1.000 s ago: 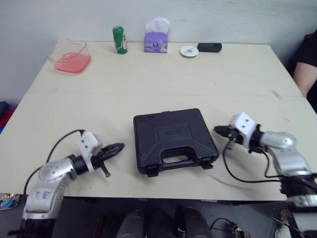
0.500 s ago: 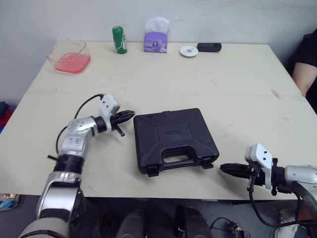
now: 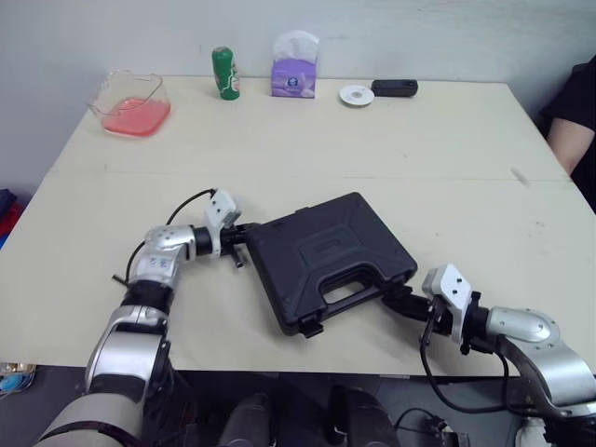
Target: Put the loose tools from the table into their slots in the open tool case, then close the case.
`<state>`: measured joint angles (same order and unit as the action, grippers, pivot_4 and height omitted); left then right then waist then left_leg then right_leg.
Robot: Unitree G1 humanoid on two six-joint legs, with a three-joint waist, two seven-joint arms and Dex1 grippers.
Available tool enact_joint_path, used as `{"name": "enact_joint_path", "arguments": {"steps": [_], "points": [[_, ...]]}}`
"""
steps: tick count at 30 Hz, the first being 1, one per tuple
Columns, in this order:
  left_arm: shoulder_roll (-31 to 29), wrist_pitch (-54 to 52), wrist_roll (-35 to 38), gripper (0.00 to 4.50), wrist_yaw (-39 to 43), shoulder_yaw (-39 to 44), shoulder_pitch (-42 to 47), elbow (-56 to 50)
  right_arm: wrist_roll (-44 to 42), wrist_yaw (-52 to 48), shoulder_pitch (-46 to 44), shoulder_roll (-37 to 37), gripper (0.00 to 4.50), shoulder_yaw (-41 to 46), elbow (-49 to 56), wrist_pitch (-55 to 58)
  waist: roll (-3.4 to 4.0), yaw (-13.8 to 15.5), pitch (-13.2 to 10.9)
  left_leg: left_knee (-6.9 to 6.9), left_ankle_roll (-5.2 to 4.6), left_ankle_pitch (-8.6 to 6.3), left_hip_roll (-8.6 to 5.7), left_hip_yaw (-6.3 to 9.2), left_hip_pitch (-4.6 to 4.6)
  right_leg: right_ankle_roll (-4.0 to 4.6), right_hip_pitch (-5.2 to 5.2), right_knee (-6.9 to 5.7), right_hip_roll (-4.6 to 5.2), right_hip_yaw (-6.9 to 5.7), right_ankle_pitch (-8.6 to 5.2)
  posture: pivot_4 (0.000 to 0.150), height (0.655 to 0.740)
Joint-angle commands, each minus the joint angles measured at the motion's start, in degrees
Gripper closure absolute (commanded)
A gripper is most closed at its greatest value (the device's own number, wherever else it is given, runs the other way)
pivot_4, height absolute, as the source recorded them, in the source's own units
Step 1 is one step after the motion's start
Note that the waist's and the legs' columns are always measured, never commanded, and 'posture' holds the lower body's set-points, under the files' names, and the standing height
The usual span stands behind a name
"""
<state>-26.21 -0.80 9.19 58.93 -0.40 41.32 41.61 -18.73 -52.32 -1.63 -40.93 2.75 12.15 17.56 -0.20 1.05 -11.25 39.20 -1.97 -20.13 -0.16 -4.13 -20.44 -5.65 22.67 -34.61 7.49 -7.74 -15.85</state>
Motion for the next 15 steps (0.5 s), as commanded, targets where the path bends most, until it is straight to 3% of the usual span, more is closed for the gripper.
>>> {"name": "enact_joint_path", "arguments": {"steps": [1, 7, 15], "points": [[-1.47, -3.23, 2.22, 4.45, 1.65, 0.46, -5.25, -10.41, 1.06, 0.34, -2.53, -0.17, 4.5, 1.86, -1.99, -4.12, 0.0, 0.09, 0.0, 0.0, 0.0, 0.0, 0.0, 0.01, 0.0, 0.0, 0.0, 0.0, 0.0, 0.0, 0.0, 0.15, 0.74], [-2.89, -10.52, 4.32, 4.45, -2.02, 1.59, -15.03, -28.15, 3.62, 1.54, -8.07, 0.9, 4.5, 0.95, -9.34, -7.81, 0.01, 0.1, 0.0, 0.02, -0.01, 0.0, 0.0, 0.03, 0.01, 0.0, -0.03, -0.02, 0.05, 0.15, 0.0, 0.15, 0.74], [-5.52, -17.28, 9.87, 4.45, -4.82, 6.94, -25.08, -43.47, 5.65, 4.75, -10.25, 3.54, 4.5, 1.53, -13.38, -11.66, 0.02, 0.11, -0.01, 0.01, 0.01, 0.0, 0.04, 0.13, -0.02, 0.01, -0.05, 0.03, 0.15, 0.34, 0.0, 0.15, 0.74]]}}
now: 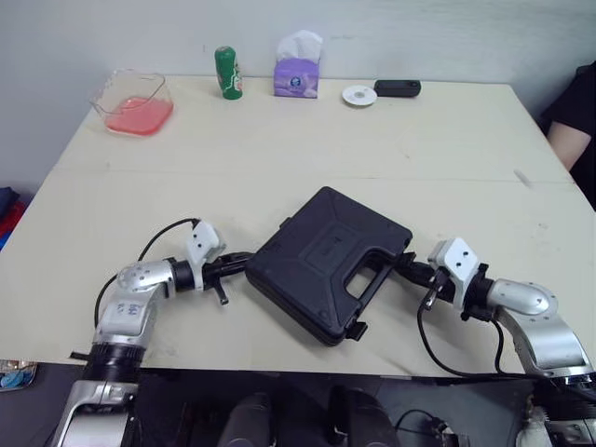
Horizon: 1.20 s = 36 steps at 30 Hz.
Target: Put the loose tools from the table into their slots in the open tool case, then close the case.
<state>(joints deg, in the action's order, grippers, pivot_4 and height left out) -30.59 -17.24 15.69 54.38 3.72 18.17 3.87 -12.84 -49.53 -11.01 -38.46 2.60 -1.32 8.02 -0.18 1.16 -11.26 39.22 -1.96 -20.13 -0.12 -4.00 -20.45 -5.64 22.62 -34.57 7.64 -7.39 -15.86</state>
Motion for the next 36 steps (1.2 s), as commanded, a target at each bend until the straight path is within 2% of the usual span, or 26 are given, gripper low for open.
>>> {"name": "enact_joint_path", "arguments": {"steps": [1, 5, 8, 12, 15, 20, 26, 32, 36], "points": [[-1.51, -1.16, 3.99, 4.45, -0.46, 3.64, -2.69, -6.86, -0.26, 2.59, -0.76, 1.38, 4.5, 2.19, -0.03, -2.24, 0.01, -0.07, -0.01, 0.0, 0.01, 0.0, 0.01, 0.0, 0.0, 0.0, 0.0, 0.0, 0.02, 0.0, 0.0, 0.15, 0.74], [-3.99, -0.95, 6.81, 4.45, 0.05, 7.42, -3.94, -10.14, -1.69, 3.91, 3.27, 1.41, 4.5, 5.26, 1.9, -3.26, 0.03, 0.15, -0.02, 0.0, 0.06, -0.01, 0.05, 0.02, 0.0, 0.02, 0.0, 0.0, 0.03, 0.02, -0.01, 0.15, 0.74], [-4.99, -3.52, 10.16, 4.45, 0.91, 6.75, 0.88, -13.53, -4.57, 4.06, 6.61, 1.03, 4.5, 8.26, 5.0, 0.64, 0.04, 0.52, -0.03, 0.0, 0.05, -0.01, 0.01, 0.16, -0.09, 0.03, -0.02, 0.05, 0.01, -0.08, -0.02, 0.15, 0.74], [-2.69, -8.56, 11.97, 4.45, 1.66, -0.93, 9.91, -17.56, -5.54, 5.7, 9.08, 1.77, 4.5, 9.3, 8.03, 3.03, 0.05, 0.42, -0.02, 0.02, -0.04, 0.04, -0.12, 0.2, -0.08, -0.04, -0.11, 0.07, 0.01, -0.08, 0.02, 0.15, 0.74], [-0.71, -10.43, 10.59, 4.45, 2.13, -6.66, 14.98, -16.77, -6.38, 6.32, 10.21, 2.2, 4.5, 9.36, 9.95, 4.58, 0.07, 0.28, -0.02, -0.01, -0.03, 0.03, -0.12, 0.17, -0.06, -0.04, -0.11, 0.07, -0.07, -0.07, 0.02, 0.15, 0.74], [7.05, -10.7, 4.62, 4.45, 0.35, -16.58, 25.94, -5.89, -6.23, 8.29, 10.02, 3.1, 4.5, 9.3, 11.14, 5.5, 0.08, 0.24, -0.03, -0.01, 0.03, 0.12, -0.08, 0.03, -0.01, -0.03, -0.04, -0.04, -0.23, -0.18, 0.02, 0.15, 0.74], [15.32, -7.64, -2.27, 4.45, -1.5, -22.82, 32.88, 6.83, -7.05, 8.06, 11.96, 3.16, 4.5, 9.06, 14.15, 6.93, 0.08, 0.4, -0.03, -0.05, -0.01, 0.15, -0.12, 0.1, -0.11, -0.04, -0.02, 0.07, -0.22, -0.2, 0.02, 0.15, 0.74], [24.04, -3.35, -6.63, 4.45, -4.73, -23.56, 39.29, 20.33, -6.84, 8.49, 11.73, 3.48, 4.5, 8.44, 14.69, 7.21, 0.08, 0.4, -0.03, 0.01, -0.06, 0.18, -0.15, 0.08, -0.14, -0.09, 0.0, 0.05, -0.21, -0.33, 0.05, 0.15, 0.74], [27.47, -0.74, -9.19, 4.45, -5.42, -24.28, 42.07, 26.78, -6.33, 9.32, 11.43, 3.91, 4.5, 8.33, 14.44, 6.65, 0.08, 0.35, -0.03, -0.03, -0.07, 0.17, -0.15, 0.09, -0.15, -0.09, 0.0, 0.09, -0.2, -0.33, 0.05, 0.15, 0.74]]}}
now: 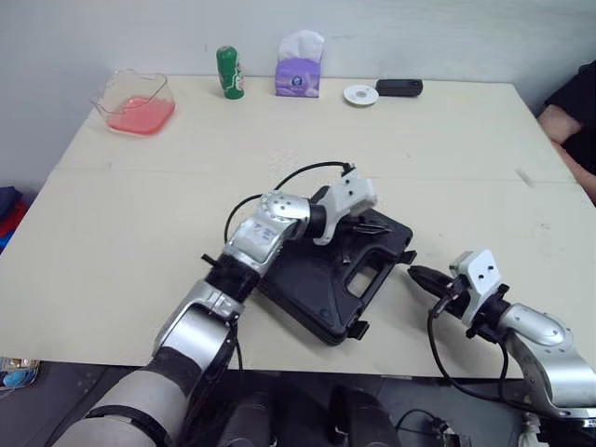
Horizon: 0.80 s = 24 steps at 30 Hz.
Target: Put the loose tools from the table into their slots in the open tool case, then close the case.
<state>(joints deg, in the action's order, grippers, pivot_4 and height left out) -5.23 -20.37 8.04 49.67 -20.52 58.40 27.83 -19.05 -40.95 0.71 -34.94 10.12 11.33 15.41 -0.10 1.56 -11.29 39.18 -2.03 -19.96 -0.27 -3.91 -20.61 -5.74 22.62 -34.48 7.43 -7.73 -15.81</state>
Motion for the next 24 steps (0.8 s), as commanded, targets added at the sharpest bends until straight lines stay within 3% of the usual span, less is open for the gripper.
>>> {"name": "enact_joint_path", "arguments": {"steps": [1, 12, 24], "points": [[2.84, 3.07, -2.53, 4.45, -1.28, -0.28, 2.35, 5.01, 0.0, 0.85, -0.28, 0.51, 4.5, 0.6, 1.73, -0.89, 0.0, -0.04, 0.0, -0.01, 0.0, 0.0, 0.0, -0.01, 0.0, 0.0, 0.01, 0.0, 0.0, -0.01, 0.0, 0.15, 0.74], [0.46, -2.02, -10.36, 4.45, -0.14, -6.06, -3.01, 6.37, -0.17, 1.01, -1.49, 1.68, 4.5, -0.37, 1.61, -1.82, -0.03, -0.09, 0.04, 0.01, 0.0, 0.0, 0.01, 0.0, 0.17, 0.0, -0.12, -0.03, 0.01, 0.01, 0.0, 0.15, 0.74], [-0.77, -5.45, -10.12, 4.45, -0.92, -5.12, -4.5, 4.42, -1.13, 1.02, -5.7, 2.06, 4.5, -1.7, 2.99, -0.04, -0.16, -0.25, 0.27, 0.0, 0.01, -0.01, 0.04, 0.03, 0.31, 0.01, -0.26, -0.03, 0.05, 0.21, -0.01, 0.15, 0.74]]}}
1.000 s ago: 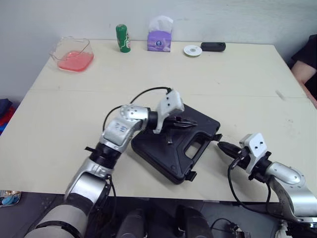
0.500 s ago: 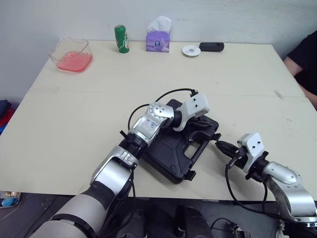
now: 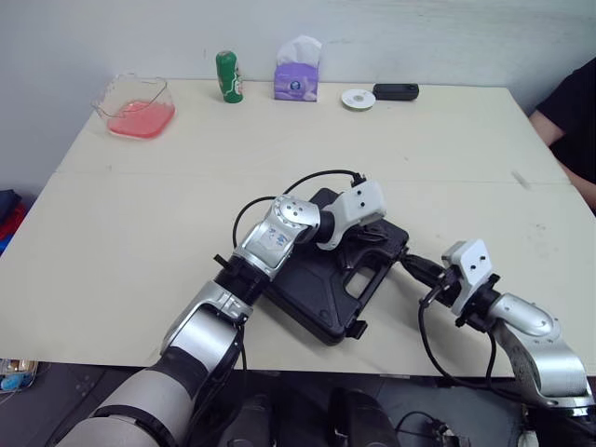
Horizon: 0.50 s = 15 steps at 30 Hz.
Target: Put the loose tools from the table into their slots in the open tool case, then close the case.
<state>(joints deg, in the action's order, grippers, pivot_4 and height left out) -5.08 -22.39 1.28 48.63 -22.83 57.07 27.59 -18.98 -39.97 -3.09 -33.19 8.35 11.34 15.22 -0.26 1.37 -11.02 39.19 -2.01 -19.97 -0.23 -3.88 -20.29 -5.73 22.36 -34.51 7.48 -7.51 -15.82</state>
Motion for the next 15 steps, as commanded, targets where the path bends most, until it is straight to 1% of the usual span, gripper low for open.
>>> {"name": "enact_joint_path", "arguments": {"steps": [1, 15], "points": [[-0.86, -3.48, -3.32, 4.45, 0.21, -2.84, -3.17, 4.79, -1.35, 0.01, -2.21, 0.34, 4.5, -0.03, 3.13, 0.46, 0.0, -0.09, 0.0, 0.0, 0.0, 0.0, 0.0, -0.01, 0.0, 0.0, 0.0, 0.0, 0.0, 0.0, 0.0, 0.15, 0.74], [-0.63, -4.88, -3.68, 4.45, 0.99, -4.2, -5.23, 4.49, -2.59, -2.74, -6.71, -2.08, 4.5, -1.11, 6.83, 6.32, -0.04, -1.11, 0.08, 0.01, 0.03, -0.01, 0.06, -0.04, 0.05, 0.05, 0.01, -0.09, 0.03, 0.1, -0.03, 0.15, 0.74]]}}
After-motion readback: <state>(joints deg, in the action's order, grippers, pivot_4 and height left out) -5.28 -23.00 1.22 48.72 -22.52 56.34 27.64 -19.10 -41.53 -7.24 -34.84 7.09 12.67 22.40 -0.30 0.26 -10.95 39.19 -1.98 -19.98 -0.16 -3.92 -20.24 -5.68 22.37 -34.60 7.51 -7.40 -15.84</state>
